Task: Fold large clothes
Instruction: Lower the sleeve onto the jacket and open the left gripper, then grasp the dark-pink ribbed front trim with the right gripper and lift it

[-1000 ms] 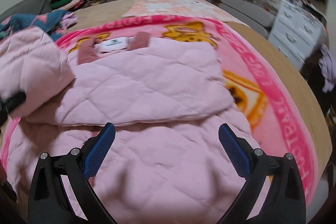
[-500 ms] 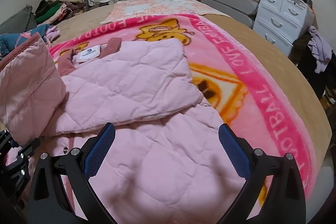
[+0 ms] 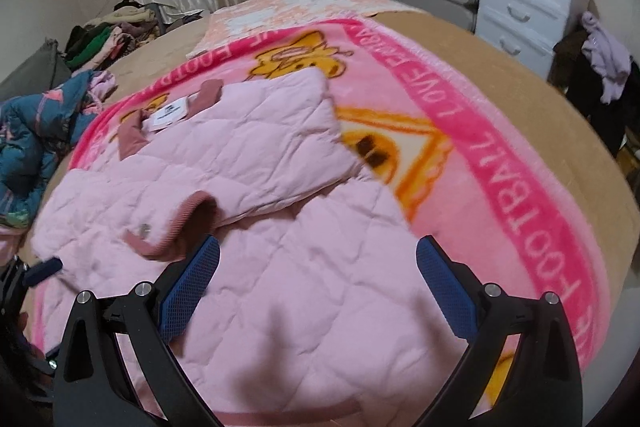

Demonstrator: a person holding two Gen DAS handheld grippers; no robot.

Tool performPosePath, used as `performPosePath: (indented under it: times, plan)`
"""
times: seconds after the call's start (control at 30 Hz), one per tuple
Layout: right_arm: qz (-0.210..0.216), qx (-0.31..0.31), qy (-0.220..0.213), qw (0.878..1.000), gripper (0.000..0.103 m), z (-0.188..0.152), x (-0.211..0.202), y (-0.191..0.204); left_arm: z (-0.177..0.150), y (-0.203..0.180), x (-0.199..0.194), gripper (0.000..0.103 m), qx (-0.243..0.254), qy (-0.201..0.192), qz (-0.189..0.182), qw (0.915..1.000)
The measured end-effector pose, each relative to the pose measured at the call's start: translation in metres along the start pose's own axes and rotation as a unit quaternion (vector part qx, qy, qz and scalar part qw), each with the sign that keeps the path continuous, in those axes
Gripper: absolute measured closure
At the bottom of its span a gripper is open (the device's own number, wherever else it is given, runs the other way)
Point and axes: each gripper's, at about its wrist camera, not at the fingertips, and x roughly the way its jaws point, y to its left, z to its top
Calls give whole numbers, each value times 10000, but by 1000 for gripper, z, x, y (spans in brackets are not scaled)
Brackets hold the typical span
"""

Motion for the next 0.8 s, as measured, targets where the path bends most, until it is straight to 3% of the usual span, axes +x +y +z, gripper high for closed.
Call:
performPosePath:
  times: [0.07,0.23,0.37,0.53,0.73,0.8]
  plan:
    - [228,5,112,9997,5,-4,2,11,2,15,-7,11,-192,-56,177,9996]
    - [640,-317,446,9964,5,-19,17,56,4,65,-15,9,-887,-54,694,9936]
    - [821,-431,657,9935,5,-32,33,85,-4,113,-22,9,-1542,-9,1333,9790]
    - [937,-221,756,9925,5,-37,48,97,-17,152,-29,9,-2043,96,1756,9630]
    - [1282,474,936,9862,6,-41,67,89,-31,182,-35,9,-2436,150,1866,9516]
    - [1325,483,889,9860,16,-41,68,89,-34,186,-37,9,-2516,144,1849,9499]
